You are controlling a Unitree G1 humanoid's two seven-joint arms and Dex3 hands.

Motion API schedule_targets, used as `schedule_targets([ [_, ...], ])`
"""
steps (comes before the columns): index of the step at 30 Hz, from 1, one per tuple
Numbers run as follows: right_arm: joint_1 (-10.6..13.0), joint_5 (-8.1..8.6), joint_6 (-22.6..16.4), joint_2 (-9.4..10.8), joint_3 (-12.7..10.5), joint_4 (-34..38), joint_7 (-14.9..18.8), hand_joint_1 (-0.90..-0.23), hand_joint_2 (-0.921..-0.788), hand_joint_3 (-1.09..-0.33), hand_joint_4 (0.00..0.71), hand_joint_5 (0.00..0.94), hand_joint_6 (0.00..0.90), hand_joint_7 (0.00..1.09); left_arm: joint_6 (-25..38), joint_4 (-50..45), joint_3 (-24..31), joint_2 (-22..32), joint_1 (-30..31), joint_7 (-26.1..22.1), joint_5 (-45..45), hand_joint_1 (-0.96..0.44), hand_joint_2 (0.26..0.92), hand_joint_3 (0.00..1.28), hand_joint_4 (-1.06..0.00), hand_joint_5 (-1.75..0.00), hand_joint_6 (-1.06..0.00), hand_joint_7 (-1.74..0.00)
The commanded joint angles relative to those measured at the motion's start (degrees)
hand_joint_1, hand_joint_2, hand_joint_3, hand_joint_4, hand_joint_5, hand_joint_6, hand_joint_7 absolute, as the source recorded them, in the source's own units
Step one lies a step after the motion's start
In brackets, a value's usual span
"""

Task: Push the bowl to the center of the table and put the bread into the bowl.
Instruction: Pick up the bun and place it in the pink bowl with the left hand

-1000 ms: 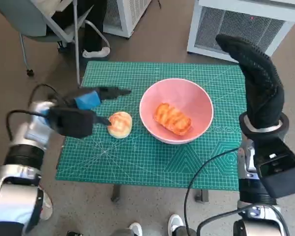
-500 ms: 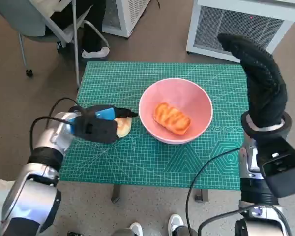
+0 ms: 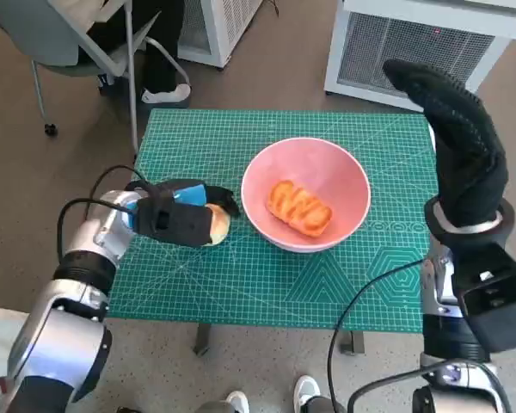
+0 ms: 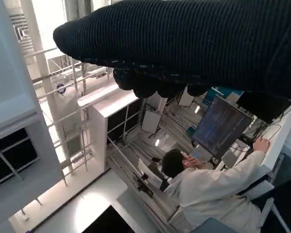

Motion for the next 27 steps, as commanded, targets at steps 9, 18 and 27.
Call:
schedule_targets([
  [9,1.3,-1.26,1.06,-0.53,0.1,-0.58,-0.48,-0.561,-0.921,-0.749,0.272,0.002,0.001,0.58,-8.16,-17.87,13.97,2.26,-4.44,4.31,-14.24,0.0,0.917,0.05,-0.73,-1.12,-0.63,-1.16],
  [18,0.93,-1.26,0.64,0.3,0.53,0.37,-0.44,-0.557,-0.921,-0.752,0.273,0.002,0.001,0.58,-3.81,-29.17,12.86,-1.37,-6.99,3.47,-15.73,0.0,0.91,0.04,-0.74,-1.13,-0.69,-1.09],
  [27,0.54,-0.8,-0.06,1.16,0.9,1.21,-0.09,-0.565,-0.921,-0.752,0.273,0.002,0.001,0.58,-5.58,-25.98,8.29,-5.93,-8.52,1.87,-13.29,0.0,0.918,0.03,-0.72,-1.1,-0.68,-1.14],
])
